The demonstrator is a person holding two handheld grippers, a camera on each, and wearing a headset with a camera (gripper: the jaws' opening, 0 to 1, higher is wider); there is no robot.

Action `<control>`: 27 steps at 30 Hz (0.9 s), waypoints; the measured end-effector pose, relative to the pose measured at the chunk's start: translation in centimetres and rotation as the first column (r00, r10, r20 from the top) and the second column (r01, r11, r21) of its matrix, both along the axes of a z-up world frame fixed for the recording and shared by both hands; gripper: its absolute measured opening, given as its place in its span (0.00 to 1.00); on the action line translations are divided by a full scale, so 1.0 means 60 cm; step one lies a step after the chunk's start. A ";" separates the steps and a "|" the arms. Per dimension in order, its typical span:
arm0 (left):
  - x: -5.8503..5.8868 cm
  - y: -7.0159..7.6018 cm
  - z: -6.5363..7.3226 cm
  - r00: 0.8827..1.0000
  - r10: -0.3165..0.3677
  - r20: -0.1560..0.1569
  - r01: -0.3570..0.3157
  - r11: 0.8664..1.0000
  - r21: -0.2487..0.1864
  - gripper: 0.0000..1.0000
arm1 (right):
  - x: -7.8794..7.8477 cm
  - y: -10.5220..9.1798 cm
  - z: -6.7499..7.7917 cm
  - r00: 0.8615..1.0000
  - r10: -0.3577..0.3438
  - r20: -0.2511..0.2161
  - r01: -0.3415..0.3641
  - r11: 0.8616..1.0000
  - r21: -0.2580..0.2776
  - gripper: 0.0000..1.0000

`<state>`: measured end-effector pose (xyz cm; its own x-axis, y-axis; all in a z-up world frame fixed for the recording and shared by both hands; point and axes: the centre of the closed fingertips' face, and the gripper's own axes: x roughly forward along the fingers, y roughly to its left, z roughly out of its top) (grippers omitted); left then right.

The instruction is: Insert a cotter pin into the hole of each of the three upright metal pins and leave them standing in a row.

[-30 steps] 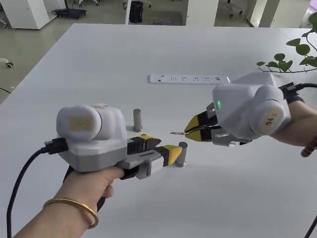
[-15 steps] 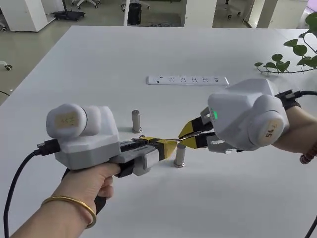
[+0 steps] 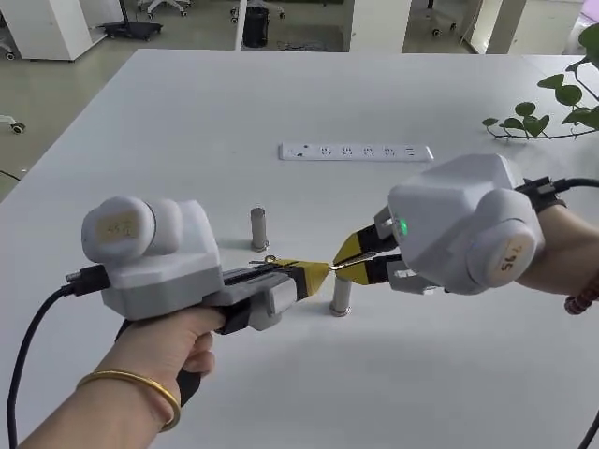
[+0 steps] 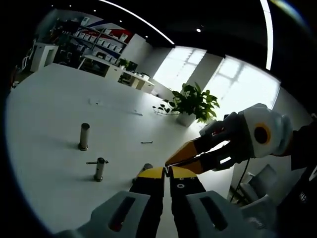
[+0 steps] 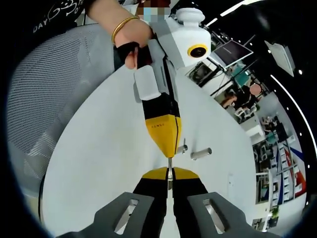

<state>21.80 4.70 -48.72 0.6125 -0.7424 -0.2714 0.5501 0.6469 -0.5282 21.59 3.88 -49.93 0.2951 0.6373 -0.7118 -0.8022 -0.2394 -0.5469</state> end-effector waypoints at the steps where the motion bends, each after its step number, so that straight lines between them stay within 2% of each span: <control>1: 0.000 0.001 0.000 1.000 -0.005 0.009 0.005 1.000 0.008 0.01 | 0.000 0.000 0.000 1.000 -0.002 -0.001 0.002 1.000 0.001 0.00; 4: 0.001 0.001 0.000 1.000 -0.003 0.013 0.003 1.000 0.008 0.01 | 0.000 0.000 0.000 1.000 -0.007 -0.002 0.007 1.000 0.004 0.00; 7: 0.001 0.000 0.000 0.999 -0.014 0.049 0.012 0.999 0.039 0.01 | 0.000 0.001 -0.002 0.999 -0.029 -0.033 0.029 0.999 0.015 0.00; 10: -0.001 0.000 -0.002 0.998 -0.020 0.057 0.018 0.999 0.050 0.00 | -0.001 0.001 -0.003 0.999 -0.025 -0.038 0.025 1.000 0.014 0.00; 14: -0.006 -0.001 -0.003 0.996 -0.038 0.079 0.033 0.997 0.072 0.00 | -0.007 0.000 -0.008 0.996 -0.034 -0.086 0.037 0.999 0.032 0.00; 16: -0.008 -0.002 -0.002 0.994 -0.051 0.092 0.043 0.995 0.085 0.00 | -0.010 0.000 -0.011 0.988 -0.056 -0.141 0.064 0.997 0.048 0.00; 22: -0.014 -0.002 -0.003 0.989 -0.088 0.117 0.074 0.991 0.113 0.00 | -0.012 -0.001 -0.006 0.968 -0.088 -0.237 0.115 0.988 0.103 0.01; 24: -0.017 -0.002 -0.003 0.987 -0.102 0.122 0.088 0.989 0.117 0.00 | -0.013 -0.002 -0.007 0.957 -0.099 -0.271 0.133 0.985 0.113 0.02; 26: -0.019 0.000 -0.005 0.984 -0.118 0.136 0.099 0.985 0.144 0.00 | -0.014 -0.006 -0.011 0.945 -0.114 -0.306 0.153 0.983 0.106 0.06; 27: -0.020 0.000 -0.006 0.981 -0.130 0.142 0.107 0.982 0.156 0.00 | -0.018 -0.008 -0.014 0.933 -0.119 -0.338 0.163 0.981 0.104 0.07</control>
